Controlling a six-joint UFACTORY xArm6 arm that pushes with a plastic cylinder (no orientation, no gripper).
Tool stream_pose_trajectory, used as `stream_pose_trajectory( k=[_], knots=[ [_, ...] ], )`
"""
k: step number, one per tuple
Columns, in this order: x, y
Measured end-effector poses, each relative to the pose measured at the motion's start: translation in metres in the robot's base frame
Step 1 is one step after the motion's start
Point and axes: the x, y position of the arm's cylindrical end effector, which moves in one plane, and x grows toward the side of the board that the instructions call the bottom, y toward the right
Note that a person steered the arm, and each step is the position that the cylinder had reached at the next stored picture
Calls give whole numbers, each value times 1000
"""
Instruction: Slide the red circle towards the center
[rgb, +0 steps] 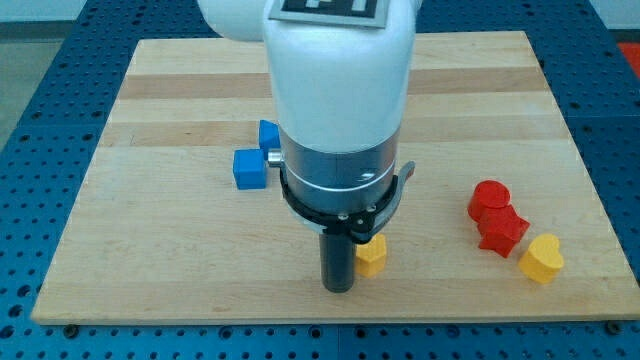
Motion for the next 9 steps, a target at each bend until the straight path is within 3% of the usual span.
stream_pose_trajectory(
  k=[2,7,9],
  knots=[
    [-29,2],
    [-29,113],
    [-31,119]
  ],
)
